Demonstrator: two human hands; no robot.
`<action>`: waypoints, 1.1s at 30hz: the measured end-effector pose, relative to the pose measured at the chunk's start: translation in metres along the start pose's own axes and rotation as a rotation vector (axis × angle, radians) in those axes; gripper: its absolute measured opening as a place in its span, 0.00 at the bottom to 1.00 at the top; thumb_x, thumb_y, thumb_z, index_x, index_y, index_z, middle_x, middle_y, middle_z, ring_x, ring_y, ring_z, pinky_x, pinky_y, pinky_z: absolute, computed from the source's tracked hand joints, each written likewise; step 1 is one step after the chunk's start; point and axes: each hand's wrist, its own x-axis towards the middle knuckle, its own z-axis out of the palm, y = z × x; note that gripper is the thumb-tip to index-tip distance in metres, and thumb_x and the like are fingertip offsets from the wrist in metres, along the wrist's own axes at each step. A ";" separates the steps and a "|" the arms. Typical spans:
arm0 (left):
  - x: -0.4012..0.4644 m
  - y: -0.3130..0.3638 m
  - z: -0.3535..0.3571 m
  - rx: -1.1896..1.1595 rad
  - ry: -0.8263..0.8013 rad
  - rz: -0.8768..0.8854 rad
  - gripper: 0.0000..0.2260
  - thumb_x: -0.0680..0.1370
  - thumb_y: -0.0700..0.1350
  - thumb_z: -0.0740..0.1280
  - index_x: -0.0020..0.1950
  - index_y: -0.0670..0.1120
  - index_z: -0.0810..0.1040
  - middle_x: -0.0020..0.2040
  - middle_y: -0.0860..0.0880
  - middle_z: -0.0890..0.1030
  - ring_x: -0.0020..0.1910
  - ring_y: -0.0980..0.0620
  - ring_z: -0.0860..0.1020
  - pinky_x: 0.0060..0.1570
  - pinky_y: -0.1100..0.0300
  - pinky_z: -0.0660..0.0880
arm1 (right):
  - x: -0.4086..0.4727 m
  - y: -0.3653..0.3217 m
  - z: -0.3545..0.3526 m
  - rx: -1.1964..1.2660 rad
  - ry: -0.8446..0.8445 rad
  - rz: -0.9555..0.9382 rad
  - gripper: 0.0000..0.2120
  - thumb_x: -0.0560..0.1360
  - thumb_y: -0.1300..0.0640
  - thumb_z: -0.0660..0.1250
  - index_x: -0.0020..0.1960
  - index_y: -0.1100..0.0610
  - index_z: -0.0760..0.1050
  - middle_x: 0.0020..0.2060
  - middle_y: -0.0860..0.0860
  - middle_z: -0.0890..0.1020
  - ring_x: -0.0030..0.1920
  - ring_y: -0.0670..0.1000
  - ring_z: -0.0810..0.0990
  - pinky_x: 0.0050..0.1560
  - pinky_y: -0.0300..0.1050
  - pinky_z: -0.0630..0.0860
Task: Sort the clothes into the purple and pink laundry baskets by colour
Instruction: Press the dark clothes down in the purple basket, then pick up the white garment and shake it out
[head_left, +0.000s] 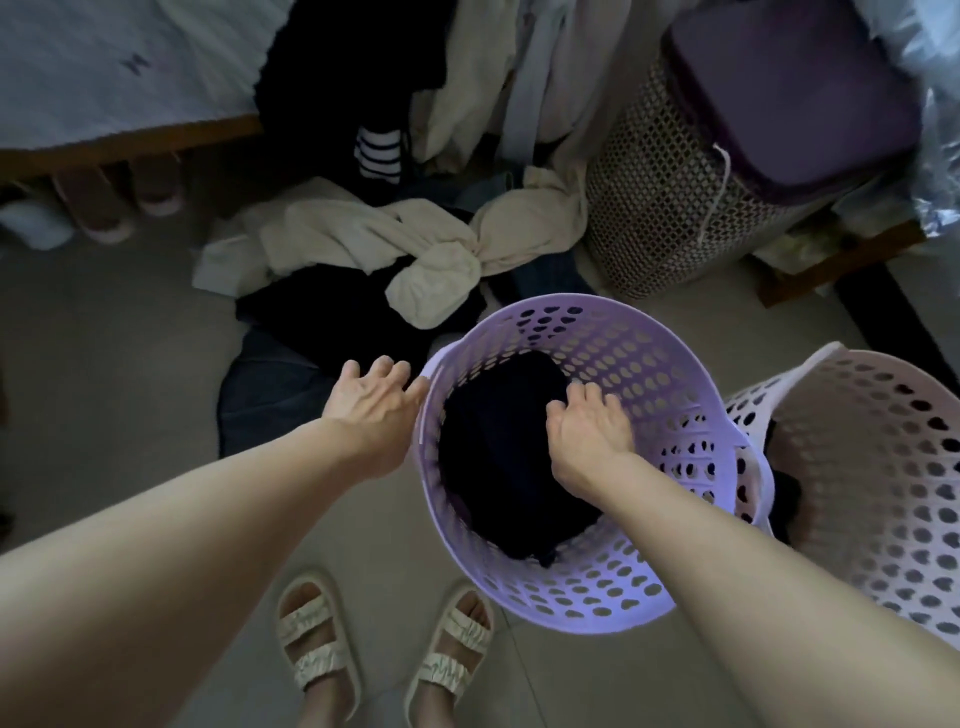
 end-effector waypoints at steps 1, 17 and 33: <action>-0.003 -0.009 0.001 -0.014 0.004 -0.013 0.23 0.75 0.50 0.64 0.68 0.50 0.62 0.65 0.50 0.67 0.67 0.49 0.64 0.55 0.54 0.64 | 0.002 -0.007 -0.007 0.002 0.006 -0.014 0.21 0.75 0.58 0.61 0.67 0.60 0.65 0.64 0.59 0.66 0.64 0.58 0.65 0.64 0.50 0.64; -0.054 -0.172 0.032 -0.092 -0.082 -0.218 0.22 0.75 0.49 0.63 0.68 0.49 0.62 0.65 0.48 0.66 0.66 0.48 0.64 0.55 0.53 0.63 | 0.063 -0.155 -0.136 -0.011 0.103 -0.173 0.18 0.79 0.55 0.58 0.67 0.59 0.65 0.64 0.58 0.67 0.65 0.58 0.66 0.62 0.50 0.64; 0.105 -0.221 0.027 -0.145 -0.179 -0.178 0.29 0.77 0.52 0.62 0.74 0.48 0.55 0.70 0.46 0.63 0.69 0.45 0.62 0.62 0.49 0.62 | 0.231 -0.131 -0.150 0.041 -0.065 -0.181 0.24 0.75 0.57 0.62 0.69 0.60 0.63 0.65 0.59 0.67 0.65 0.58 0.66 0.62 0.50 0.64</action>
